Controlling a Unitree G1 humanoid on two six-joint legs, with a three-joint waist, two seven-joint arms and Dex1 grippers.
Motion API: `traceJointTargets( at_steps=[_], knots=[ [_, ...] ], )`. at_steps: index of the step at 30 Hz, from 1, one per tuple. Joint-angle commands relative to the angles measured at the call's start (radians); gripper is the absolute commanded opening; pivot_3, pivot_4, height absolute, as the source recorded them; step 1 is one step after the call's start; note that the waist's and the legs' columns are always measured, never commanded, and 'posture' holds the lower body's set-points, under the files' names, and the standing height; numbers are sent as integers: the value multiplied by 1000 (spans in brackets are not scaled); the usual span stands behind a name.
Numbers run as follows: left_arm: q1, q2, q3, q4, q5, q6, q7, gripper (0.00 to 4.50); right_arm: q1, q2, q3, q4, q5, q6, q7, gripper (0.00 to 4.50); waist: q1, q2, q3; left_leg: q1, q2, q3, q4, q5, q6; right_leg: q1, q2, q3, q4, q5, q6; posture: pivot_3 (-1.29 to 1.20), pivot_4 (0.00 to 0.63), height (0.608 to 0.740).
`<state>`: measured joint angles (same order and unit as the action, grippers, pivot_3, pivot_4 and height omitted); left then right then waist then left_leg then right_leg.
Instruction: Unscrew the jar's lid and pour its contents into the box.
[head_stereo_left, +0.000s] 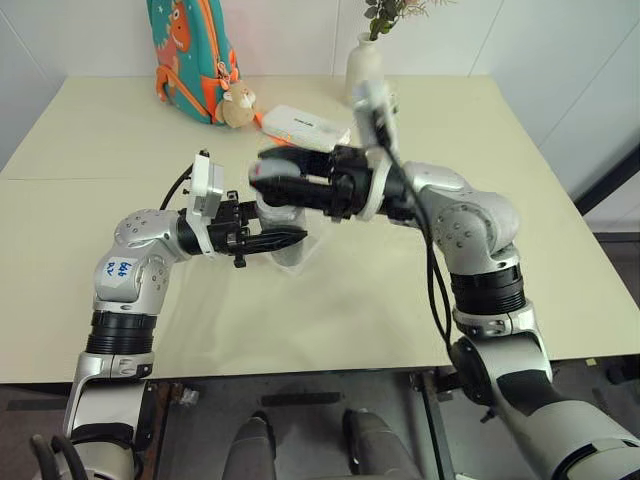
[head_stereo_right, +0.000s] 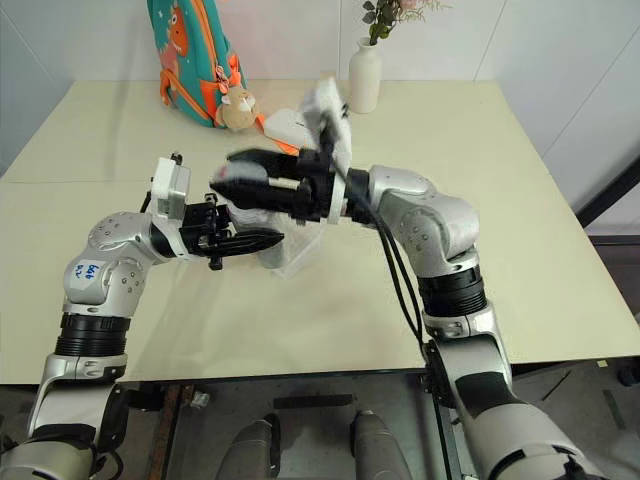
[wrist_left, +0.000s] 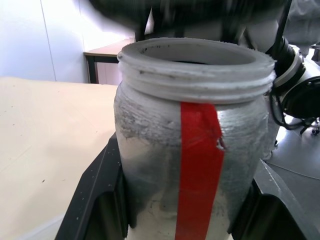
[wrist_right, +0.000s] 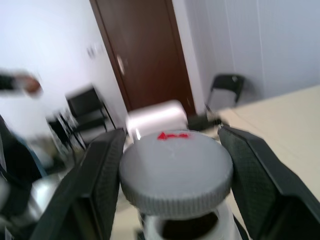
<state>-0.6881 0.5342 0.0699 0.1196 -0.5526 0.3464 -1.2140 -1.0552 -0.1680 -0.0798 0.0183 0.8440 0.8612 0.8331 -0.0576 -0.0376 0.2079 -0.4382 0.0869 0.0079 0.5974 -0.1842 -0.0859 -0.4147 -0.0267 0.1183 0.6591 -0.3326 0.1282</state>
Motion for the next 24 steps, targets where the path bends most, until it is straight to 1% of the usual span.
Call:
traceJointTargets(
  at_steps=[1,3,5,8,10,11,13,15,20,24],
  knots=[
    [4,20,21,-42,-14,-4,0,1942,-28,-8,-95,-81,102,20,-74,2987,1,0,0,0,0,0,0,0,0,0,0,0,0,0,0,0,150,740],
    [14,27,30,-53,-18,2,9,1942,24,-79,-91,-133,21,-26,-103,2987,0,0,0,0,0,0,0,0,0,0,0,0,-1,0,0,0,150,740],
    [24,36,41,-61,-23,10,21,1942,108,-166,-89,-178,-70,-87,-119,2987,4,0,0,0,0,0,-1,0,0,0,0,0,-2,0,0,0,150,740],
    [39,52,63,-65,-29,19,34,1942,298,-312,-69,-214,-230,-223,-100,2987,11,0,0,-1,0,0,-1,0,0,1,0,0,-4,0,0,0,150,740],
    [43,62,80,-58,-29,23,43,1942,447,-372,-72,-207,-327,-336,-93,2987,12,0,0,-2,0,1,-1,-1,1,1,0,1,-6,0,0,0,150,740],
    [44,65,85,-54,-28,24,47,1942,492,-381,-81,-199,-345,-365,-101,2987,13,0,0,-1,0,1,-2,-1,1,1,0,1,-6,0,0,0,150,740],
    [40,69,97,-33,-23,18,55,1942,601,-349,-124,-150,-377,-455,-149,2987,4,0,0,-1,0,1,-2,-1,1,0,0,1,-6,-1,1,0,150,740],
    [34,71,101,-19,-19,13,58,1942,653,-320,-145,-112,-393,-505,-182,2987,-4,0,0,1,0,2,-2,-1,1,1,0,2,-5,-1,1,0,150,740],
    [12,58,91,19,-9,0,63,1942,735,-269,-108,36,-492,-672,-197,2987,-7,0,0,4,0,3,-1,1,1,3,0,4,-2,1,2,0,150,740],
    [-12,48,83,44,-5,-3,66,1942,732,-260,-122,101,-492,-705,-191,2987,-4,0,0,5,-1,4,0,1,1,4,0,6,-2,2,4,0,150,740]
  ],
)
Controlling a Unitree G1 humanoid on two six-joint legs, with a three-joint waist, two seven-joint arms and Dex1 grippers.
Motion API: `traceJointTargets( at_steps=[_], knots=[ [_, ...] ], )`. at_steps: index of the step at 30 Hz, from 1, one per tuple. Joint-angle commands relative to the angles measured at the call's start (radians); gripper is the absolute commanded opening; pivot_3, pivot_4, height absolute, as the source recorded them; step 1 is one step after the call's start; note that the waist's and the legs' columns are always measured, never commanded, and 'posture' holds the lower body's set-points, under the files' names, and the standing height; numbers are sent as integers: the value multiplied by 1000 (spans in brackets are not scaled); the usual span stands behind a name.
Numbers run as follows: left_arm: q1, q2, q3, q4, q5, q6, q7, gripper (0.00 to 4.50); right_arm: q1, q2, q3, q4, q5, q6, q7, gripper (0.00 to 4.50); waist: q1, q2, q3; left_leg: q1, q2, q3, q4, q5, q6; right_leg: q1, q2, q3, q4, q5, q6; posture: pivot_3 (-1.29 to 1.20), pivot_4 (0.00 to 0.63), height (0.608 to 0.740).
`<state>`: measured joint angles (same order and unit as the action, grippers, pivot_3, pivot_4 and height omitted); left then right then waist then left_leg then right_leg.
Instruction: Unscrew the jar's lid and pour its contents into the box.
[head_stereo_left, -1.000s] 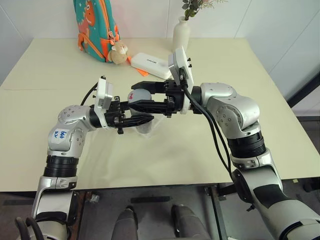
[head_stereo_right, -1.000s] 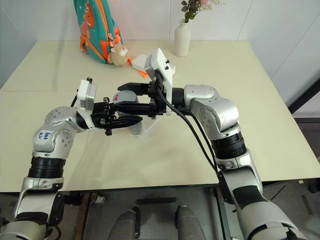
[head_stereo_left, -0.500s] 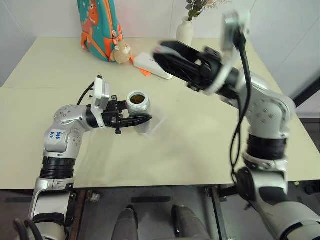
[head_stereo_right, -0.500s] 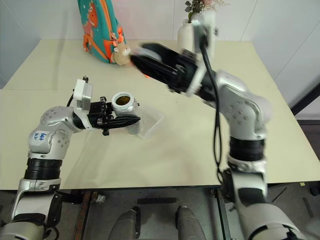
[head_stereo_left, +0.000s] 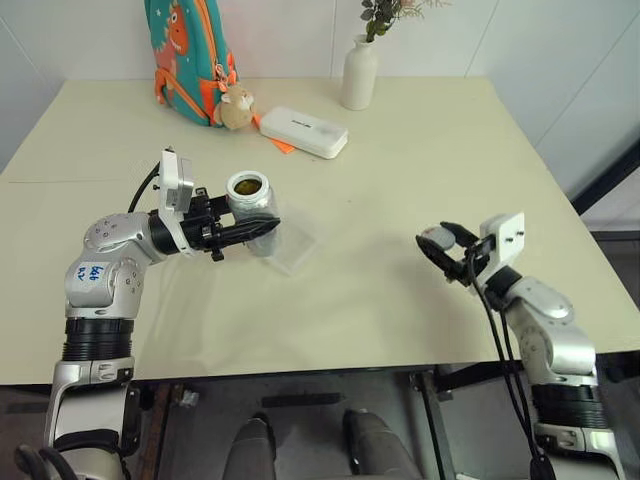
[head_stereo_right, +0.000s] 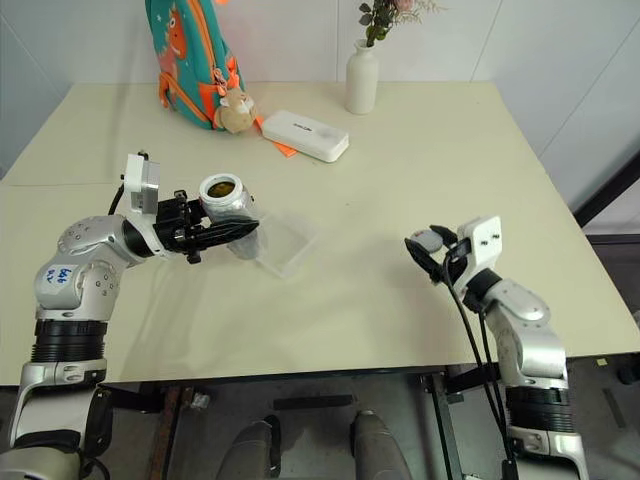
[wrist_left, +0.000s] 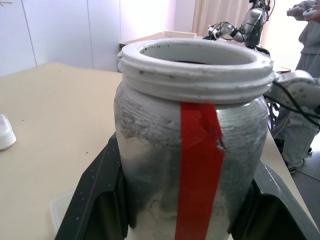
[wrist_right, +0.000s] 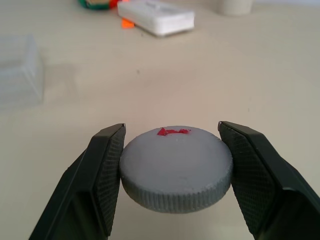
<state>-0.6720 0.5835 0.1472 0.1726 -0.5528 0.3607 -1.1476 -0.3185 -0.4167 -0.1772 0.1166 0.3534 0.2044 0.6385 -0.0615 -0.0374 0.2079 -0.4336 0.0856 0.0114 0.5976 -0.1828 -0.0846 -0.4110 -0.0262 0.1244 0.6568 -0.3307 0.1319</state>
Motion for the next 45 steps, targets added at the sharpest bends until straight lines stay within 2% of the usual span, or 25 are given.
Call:
traceJointTargets(
  at_steps=[1,2,3,7,8,15,20,28,33,36,38,42,45],
  knots=[
    [-31,-1,3,-4,-4,-18,-5,1942,-7,-16,-24,18,-4,-57,10,2987,0,0,0,0,0,0,0,0,0,0,0,1,0,0,0,0,150,740],
    [-33,-1,0,-2,-2,-20,-9,1942,-8,-22,-22,31,-10,-64,13,2987,1,0,0,0,0,0,0,0,0,0,0,1,0,0,0,0,150,740],
    [-34,-2,-3,0,-1,-23,-13,1942,-9,-26,-19,42,-11,-68,19,3189,2,0,0,0,0,0,0,0,0,0,0,1,0,0,0,0,150,740],
    [-36,-7,-5,3,-3,-25,-16,1942,-20,-35,-10,57,-4,-68,45,4340,2,0,0,0,0,0,-1,0,0,0,0,1,0,0,0,0,150,740],
    [-38,-6,-3,1,-7,-19,-15,1942,-31,-43,-7,36,5,-57,60,4464,2,0,0,0,0,0,-1,0,0,0,0,1,0,0,0,0,150,740],
    [-66,32,8,54,19,-35,-26,1942,-145,-111,45,-216,125,124,168,4464,0,1,0,1,0,0,-1,0,0,0,0,1,1,0,1,0,150,740],
    [-140,83,7,187,75,-97,-50,1942,-254,-132,141,-366,210,279,239,4464,5,1,0,1,0,0,-1,0,0,0,1,1,1,0,0,0,150,740],
    [-253,141,-65,402,241,-191,-32,1942,-322,-119,227,-412,212,342,258,4464,9,1,0,-4,0,0,-1,0,0,-3,1,0,-1,0,0,0,150,740],
    [-242,135,-92,390,348,-273,85,1942,-301,-125,225,-403,197,341,246,4464,10,0,0,-5,0,0,-1,0,0,-4,1,0,-2,0,0,0,150,740],
    [-242,95,-71,330,402,-368,258,1942,-277,-133,207,-402,200,343,235,4464,13,0,0,-5,0,0,-1,0,0,-4,0,0,-2,0,0,0,150,740],
    [-238,84,-71,304,423,-399,309,1942,-268,-136,203,-404,201,343,232,4464,13,0,0,-5,0,0,-1,0,0,-4,0,0,-1,0,0,0,150,740],
    [-213,128,-167,289,715,-716,551,1942,-249,-136,192,-400,197,337,216,4464,10,1,0,-4,0,0,-1,0,0,-3,0,1,-1,0,0,0,150,740],
    [-214,218,-283,301,1070,-937,860,1942,-231,-132,183,-401,192,336,198,4464,10,0,0,-3,0,1,0,0,0,-3,0,1,0,0,1,0,150,740]
  ],
)
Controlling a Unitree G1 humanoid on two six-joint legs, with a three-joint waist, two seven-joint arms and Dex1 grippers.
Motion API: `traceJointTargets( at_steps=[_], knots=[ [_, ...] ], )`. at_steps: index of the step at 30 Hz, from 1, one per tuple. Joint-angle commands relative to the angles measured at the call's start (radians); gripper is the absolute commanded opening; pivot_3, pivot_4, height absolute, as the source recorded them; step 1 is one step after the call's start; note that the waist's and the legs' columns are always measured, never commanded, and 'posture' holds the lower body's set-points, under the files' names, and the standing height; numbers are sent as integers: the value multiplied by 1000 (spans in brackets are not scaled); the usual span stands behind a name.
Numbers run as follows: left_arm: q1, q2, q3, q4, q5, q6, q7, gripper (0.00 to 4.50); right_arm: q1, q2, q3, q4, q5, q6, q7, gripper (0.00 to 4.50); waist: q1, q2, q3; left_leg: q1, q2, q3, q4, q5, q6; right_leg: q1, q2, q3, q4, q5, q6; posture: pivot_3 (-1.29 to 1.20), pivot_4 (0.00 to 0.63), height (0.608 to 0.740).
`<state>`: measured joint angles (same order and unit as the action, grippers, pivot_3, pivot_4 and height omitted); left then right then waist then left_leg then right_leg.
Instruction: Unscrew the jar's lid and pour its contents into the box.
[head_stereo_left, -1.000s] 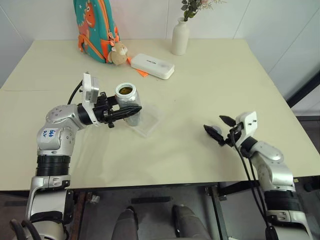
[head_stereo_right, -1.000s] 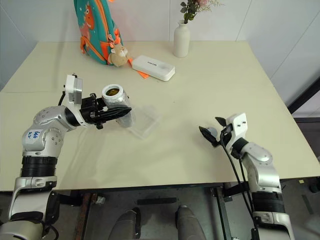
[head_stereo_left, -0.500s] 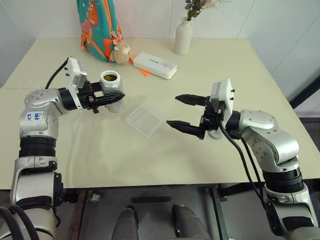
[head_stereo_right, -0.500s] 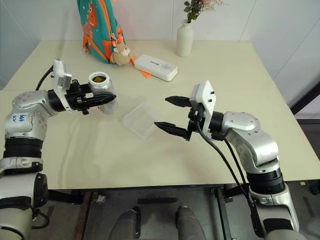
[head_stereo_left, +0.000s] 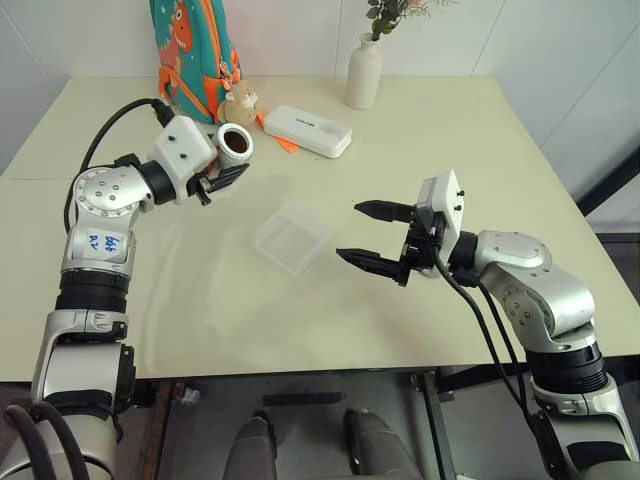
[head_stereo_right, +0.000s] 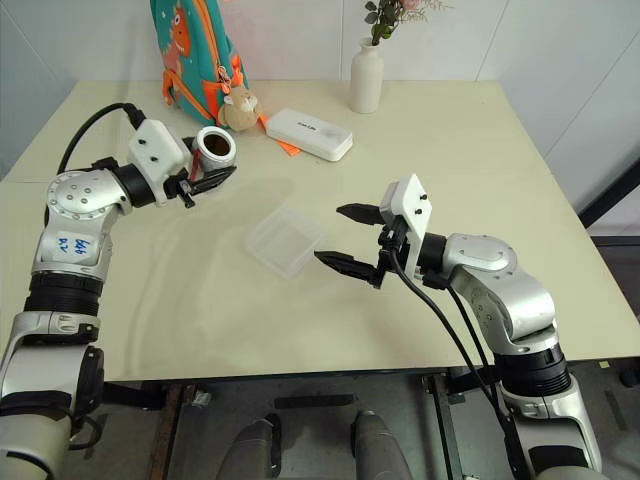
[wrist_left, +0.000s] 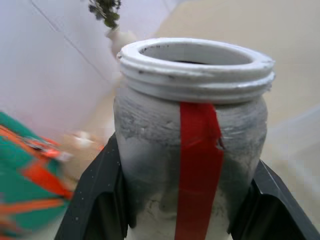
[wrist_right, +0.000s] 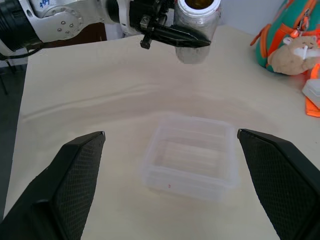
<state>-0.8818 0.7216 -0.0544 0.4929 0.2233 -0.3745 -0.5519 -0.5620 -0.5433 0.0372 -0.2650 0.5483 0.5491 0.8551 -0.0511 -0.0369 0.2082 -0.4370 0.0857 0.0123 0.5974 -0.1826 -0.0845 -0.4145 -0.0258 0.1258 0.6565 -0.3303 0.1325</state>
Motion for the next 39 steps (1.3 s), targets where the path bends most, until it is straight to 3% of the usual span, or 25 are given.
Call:
traceJointTargets(
  at_steps=[1,7,11,20,30,35,39],
  knots=[
    [-11,108,-119,-11,401,-257,372,1942,18,-4,-35,-23,-2,-8,-25,4464,0,0,0,0,0,0,0,0,0,0,0,1,0,0,0,0,150,740],
    [-91,167,-305,6,834,-307,822,1942,42,7,-48,-42,10,-1,-67,4464,21,0,0,0,0,3,1,0,0,0,0,3,0,1,2,0,150,740],
    [-136,134,-419,16,1032,-233,1026,1942,56,25,-50,-56,15,-2,-102,4464,26,0,0,0,0,4,1,0,1,-1,0,3,0,1,2,0,150,740],
    [-239,138,-552,70,1209,-182,1236,1942,76,69,-57,-74,23,-11,-154,4464,23,0,0,-1,0,5,0,0,0,-3,0,4,1,1,2,0,150,740],
    [-256,163,-583,73,1214,-206,1248,1942,81,96,-54,-55,10,-36,-156,4464,24,0,0,-1,0,7,0,0,0,-4,0,5,2,1,2,0,150,740],
    [-228,181,-519,101,1070,-271,1189,1942,86,96,-51,-53,10,-43,-151,4464,25,0,0,-1,0,7,1,0,0,-4,0,5,3,1,2,0,150,740],
    [-177,159,-410,164,787,-352,1007,1942,91,87,-53,-54,14,-40,-141,4464,24,0,0,0,0,7,0,0,0,-4,0,5,3,1,2,0,150,740]
  ],
)
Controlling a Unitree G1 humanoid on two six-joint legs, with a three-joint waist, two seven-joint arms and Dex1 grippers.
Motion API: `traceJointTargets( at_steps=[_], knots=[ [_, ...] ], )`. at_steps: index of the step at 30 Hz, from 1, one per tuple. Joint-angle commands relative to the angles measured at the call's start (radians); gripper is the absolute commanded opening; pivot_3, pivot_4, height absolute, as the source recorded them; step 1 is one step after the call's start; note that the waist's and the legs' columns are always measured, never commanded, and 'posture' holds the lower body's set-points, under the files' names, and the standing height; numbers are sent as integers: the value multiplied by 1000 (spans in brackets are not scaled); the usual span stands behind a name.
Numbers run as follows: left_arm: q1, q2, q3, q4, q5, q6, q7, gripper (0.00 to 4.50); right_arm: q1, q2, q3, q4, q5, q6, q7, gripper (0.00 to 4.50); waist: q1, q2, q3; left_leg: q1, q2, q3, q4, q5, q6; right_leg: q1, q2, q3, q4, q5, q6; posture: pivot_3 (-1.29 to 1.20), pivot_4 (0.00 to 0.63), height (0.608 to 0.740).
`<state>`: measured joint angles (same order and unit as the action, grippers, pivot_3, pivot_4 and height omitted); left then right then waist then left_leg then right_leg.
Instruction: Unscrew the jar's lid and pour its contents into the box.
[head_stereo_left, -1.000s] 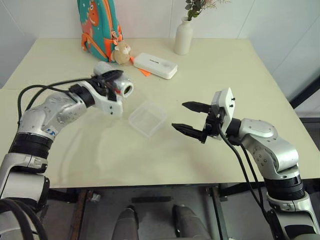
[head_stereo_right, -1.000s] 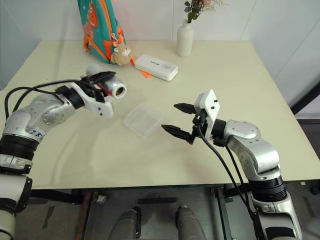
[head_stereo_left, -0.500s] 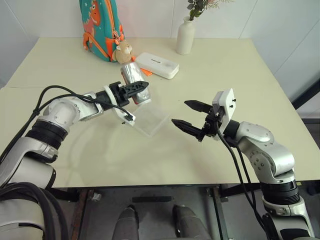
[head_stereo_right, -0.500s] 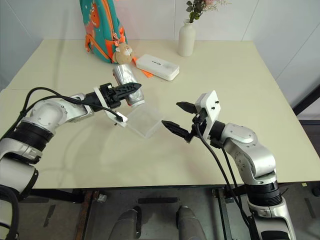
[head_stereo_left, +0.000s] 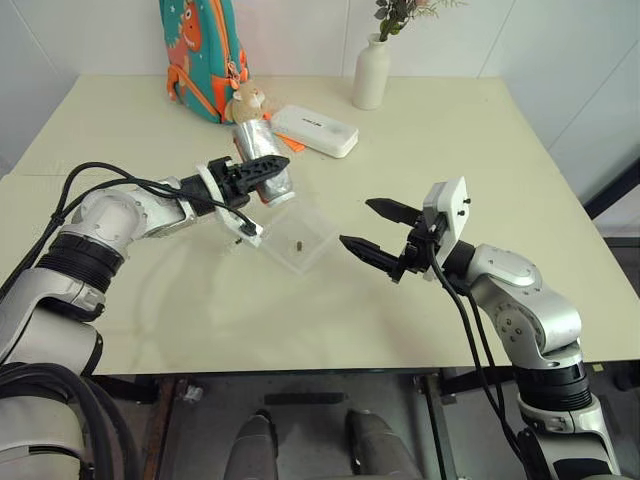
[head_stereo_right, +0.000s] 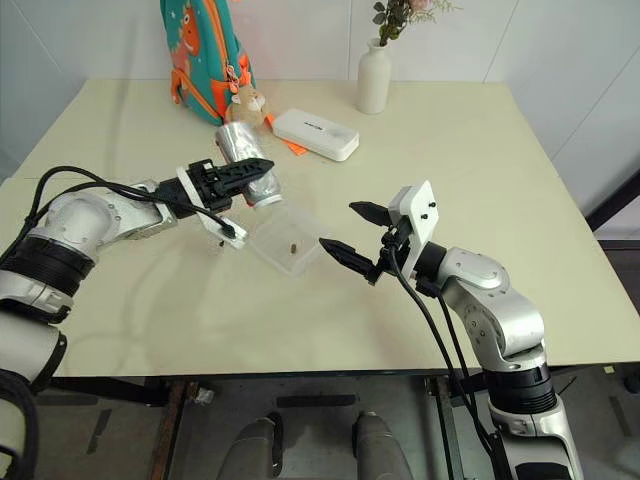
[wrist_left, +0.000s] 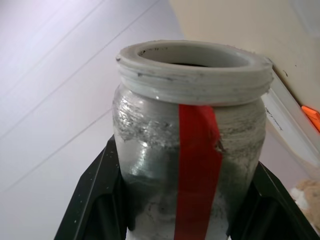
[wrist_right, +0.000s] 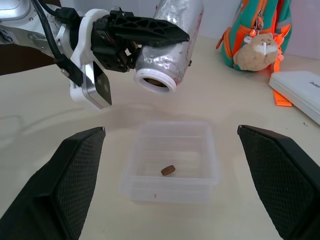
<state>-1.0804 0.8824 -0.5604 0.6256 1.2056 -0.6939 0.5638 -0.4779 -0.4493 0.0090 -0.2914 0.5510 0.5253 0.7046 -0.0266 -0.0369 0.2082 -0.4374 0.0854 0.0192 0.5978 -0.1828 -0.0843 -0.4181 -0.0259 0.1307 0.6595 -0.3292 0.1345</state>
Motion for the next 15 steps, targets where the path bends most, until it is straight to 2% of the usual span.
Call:
traceJointTargets(
  at_steps=[1,3,6,8,11,13,15],
  knots=[
    [40,-20,137,61,-308,-35,-193,1942,8,-11,-26,-28,12,-16,15,4464,0,0,0,0,0,0,0,0,0,0,0,0,0,0,0,0,150,740],
    [90,-87,266,115,-622,38,-441,1942,9,-26,-24,-28,7,-17,29,4464,1,0,0,0,0,0,1,0,0,0,0,0,1,0,0,0,150,740],
    [124,-207,500,144,-1015,345,-743,1942,3,-47,-20,-18,-6,-27,49,4464,0,0,0,0,0,0,3,0,0,1,0,0,2,0,0,0,150,740],
    [111,-245,643,193,-1174,534,-811,1942,-5,-63,-15,-3,-23,-39,65,4464,-5,0,0,-1,0,-1,6,0,0,1,0,-1,4,0,0,0,150,740],
    [103,-263,778,247,-1320,717,-869,1942,-13,-81,-11,14,-38,-52,86,4464,-19,0,0,0,0,-1,8,0,1,2,0,0,4,1,2,0,150,740],
    [110,-253,829,303,-1341,720,-831,1942,-19,-87,-12,24,-43,-57,95,4464,-21,0,0,1,0,-2,9,0,1,3,0,-1,4,1,2,0,150,740],
    [102,-252,924,365,-1428,761,-842,1942,-24,-91,-14,31,-51,-62,102,4464,-23,0,0,1,0,-3,10,0,1,4,0,-1,4,1,2,0,150,740]
  ],
)
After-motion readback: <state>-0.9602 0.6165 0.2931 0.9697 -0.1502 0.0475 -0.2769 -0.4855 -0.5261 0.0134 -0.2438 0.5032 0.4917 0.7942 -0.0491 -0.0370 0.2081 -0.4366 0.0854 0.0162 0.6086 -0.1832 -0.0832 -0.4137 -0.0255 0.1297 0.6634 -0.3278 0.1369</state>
